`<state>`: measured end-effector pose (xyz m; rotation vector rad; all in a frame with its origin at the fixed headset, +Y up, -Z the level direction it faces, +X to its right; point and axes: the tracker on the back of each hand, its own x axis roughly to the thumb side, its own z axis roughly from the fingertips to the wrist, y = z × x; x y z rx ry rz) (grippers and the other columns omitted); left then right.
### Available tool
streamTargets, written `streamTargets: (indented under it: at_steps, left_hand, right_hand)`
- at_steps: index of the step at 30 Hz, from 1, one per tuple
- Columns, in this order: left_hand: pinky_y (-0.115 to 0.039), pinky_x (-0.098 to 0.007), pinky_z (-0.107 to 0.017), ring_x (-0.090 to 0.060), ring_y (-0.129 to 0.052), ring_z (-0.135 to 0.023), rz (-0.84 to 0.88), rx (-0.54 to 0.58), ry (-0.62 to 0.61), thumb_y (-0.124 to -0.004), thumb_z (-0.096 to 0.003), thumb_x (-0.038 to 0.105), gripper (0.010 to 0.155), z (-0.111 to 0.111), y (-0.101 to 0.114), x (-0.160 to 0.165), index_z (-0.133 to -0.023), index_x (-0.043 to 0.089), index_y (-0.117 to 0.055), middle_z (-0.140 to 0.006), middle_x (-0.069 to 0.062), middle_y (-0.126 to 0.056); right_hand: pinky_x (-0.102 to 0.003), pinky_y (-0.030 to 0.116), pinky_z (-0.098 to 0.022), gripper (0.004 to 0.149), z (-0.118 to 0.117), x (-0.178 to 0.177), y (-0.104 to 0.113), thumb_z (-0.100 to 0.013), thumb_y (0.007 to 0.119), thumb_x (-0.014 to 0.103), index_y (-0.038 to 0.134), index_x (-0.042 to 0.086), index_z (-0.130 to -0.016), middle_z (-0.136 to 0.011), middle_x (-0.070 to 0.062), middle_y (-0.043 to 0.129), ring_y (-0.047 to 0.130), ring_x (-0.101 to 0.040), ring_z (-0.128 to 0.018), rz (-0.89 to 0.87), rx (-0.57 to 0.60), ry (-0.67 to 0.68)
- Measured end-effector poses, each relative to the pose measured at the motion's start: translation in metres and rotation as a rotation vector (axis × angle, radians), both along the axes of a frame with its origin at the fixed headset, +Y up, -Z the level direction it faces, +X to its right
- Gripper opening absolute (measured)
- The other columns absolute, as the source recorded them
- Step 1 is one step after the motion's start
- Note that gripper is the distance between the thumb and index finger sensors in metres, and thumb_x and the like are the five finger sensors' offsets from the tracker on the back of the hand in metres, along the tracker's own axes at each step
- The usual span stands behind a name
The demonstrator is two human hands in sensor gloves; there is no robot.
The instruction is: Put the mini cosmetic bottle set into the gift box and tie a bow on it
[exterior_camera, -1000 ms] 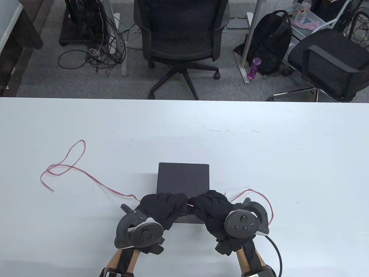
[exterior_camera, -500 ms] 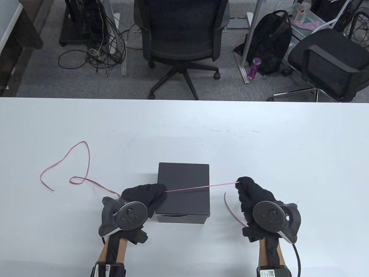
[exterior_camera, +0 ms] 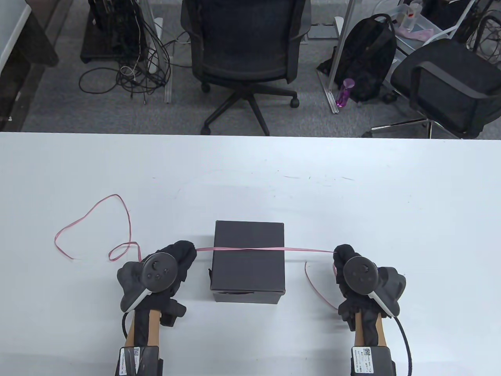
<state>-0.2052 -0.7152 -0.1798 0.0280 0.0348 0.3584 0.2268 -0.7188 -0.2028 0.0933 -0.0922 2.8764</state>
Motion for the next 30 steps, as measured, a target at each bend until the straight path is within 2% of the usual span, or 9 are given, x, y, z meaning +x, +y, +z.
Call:
streamTargets:
  at_steps: [5, 14, 16, 17, 18, 20, 23, 27, 30]
  left_hand:
    - [-0.085, -0.028, -0.024, -0.004, -0.088, -0.021, -0.144, -0.297, 0.157, -0.069, -0.0557, 0.05, 0.041, -0.008, -0.03, -0.013, -0.086, 0.028, -0.086, -0.051, 0.015, -0.092]
    - [-0.086, -0.032, -0.031, -0.008, -0.093, -0.03, -0.254, -0.478, 0.28, -0.069, -0.0562, 0.05, 0.041, -0.011, -0.046, -0.02, -0.088, 0.03, -0.085, -0.061, 0.011, -0.092]
    - [-0.087, -0.038, -0.042, -0.014, -0.097, -0.044, -0.263, -0.517, 0.287, -0.069, -0.0563, 0.05, 0.041, -0.012, -0.045, -0.02, -0.09, 0.032, -0.084, -0.073, 0.008, -0.092]
    - [-0.084, -0.046, -0.054, -0.019, -0.097, -0.059, -0.255, -0.55, 0.268, -0.073, -0.0555, 0.048, 0.044, -0.012, -0.044, -0.019, -0.096, 0.033, -0.078, -0.086, 0.004, -0.088]
    - [-0.075, -0.056, -0.067, -0.026, -0.091, -0.081, -0.225, -0.571, 0.21, -0.077, -0.0541, 0.045, 0.057, -0.013, -0.042, -0.018, -0.108, 0.033, -0.063, -0.106, -0.004, -0.074]
    - [-0.056, -0.073, -0.075, -0.046, -0.064, -0.109, -0.174, -0.534, 0.069, -0.082, -0.0515, 0.042, 0.085, -0.014, -0.039, -0.014, -0.119, 0.021, -0.034, -0.121, -0.018, -0.045]
    - [-0.043, -0.074, -0.076, -0.058, -0.036, -0.111, -0.033, -0.459, -0.128, -0.084, -0.0474, 0.046, 0.104, -0.014, -0.037, -0.006, -0.119, 0.012, -0.016, -0.12, -0.029, -0.024]
    - [-0.041, -0.073, -0.077, -0.056, -0.035, -0.112, 0.269, -0.28, -0.288, -0.085, -0.0478, 0.045, 0.107, -0.014, -0.046, 0.012, -0.116, 0.007, -0.011, -0.119, -0.028, -0.022]
    - [-0.045, -0.072, -0.076, -0.05, -0.045, -0.114, 0.368, -0.223, -0.364, -0.084, -0.0491, 0.039, 0.1, -0.014, -0.056, 0.028, -0.116, 0.009, -0.016, -0.12, -0.023, -0.032]
  right_hand:
    - [-0.048, 0.084, -0.04, 0.04, -0.006, -0.007, -0.014, -0.058, 0.065, 0.028, 0.078, 0.007, -0.089, -0.05, -0.006, 0.094, 0.092, -0.015, -0.025, -0.1, -0.062, 0.042]
    - [-0.048, 0.084, -0.04, 0.041, -0.008, -0.026, -0.019, -0.058, 0.065, 0.028, 0.078, 0.006, -0.09, -0.048, -0.006, 0.093, 0.091, -0.015, -0.024, -0.203, -0.088, 0.12]
    - [-0.049, 0.083, -0.041, 0.041, -0.007, -0.028, -0.018, -0.058, 0.064, 0.028, 0.077, 0.006, -0.09, -0.048, -0.006, 0.093, 0.091, -0.015, -0.024, -0.213, -0.083, 0.127]
    - [-0.05, 0.083, -0.042, 0.041, -0.007, -0.028, -0.018, -0.059, 0.064, 0.028, 0.077, 0.005, -0.09, -0.048, -0.007, 0.093, 0.091, -0.016, -0.024, -0.214, -0.082, 0.128]
    - [-0.05, 0.083, -0.042, 0.041, -0.006, -0.029, -0.018, -0.059, 0.064, 0.028, 0.077, 0.005, -0.09, -0.049, -0.007, 0.093, 0.091, -0.016, -0.024, -0.215, -0.082, 0.129]
    - [-0.052, 0.082, -0.044, 0.041, -0.006, -0.028, -0.018, -0.059, 0.064, 0.028, 0.077, 0.005, -0.09, -0.05, -0.008, 0.094, 0.092, -0.017, -0.026, -0.212, -0.084, 0.128]
    - [-0.055, 0.08, -0.047, 0.042, -0.006, -0.028, -0.02, -0.059, 0.064, 0.027, 0.075, 0.004, -0.092, -0.052, -0.009, 0.094, 0.093, -0.018, -0.028, -0.212, -0.091, 0.124]
    - [-0.056, 0.079, -0.047, 0.042, -0.007, -0.032, -0.023, -0.059, 0.064, 0.027, 0.075, 0.004, -0.093, -0.053, -0.01, 0.093, 0.093, -0.019, -0.028, -0.232, -0.108, 0.134]
    - [-0.054, 0.08, -0.046, 0.043, -0.007, -0.038, -0.025, -0.059, 0.064, 0.027, 0.075, 0.004, -0.093, -0.052, -0.009, 0.094, 0.092, -0.018, -0.027, -0.229, -0.123, 0.154]
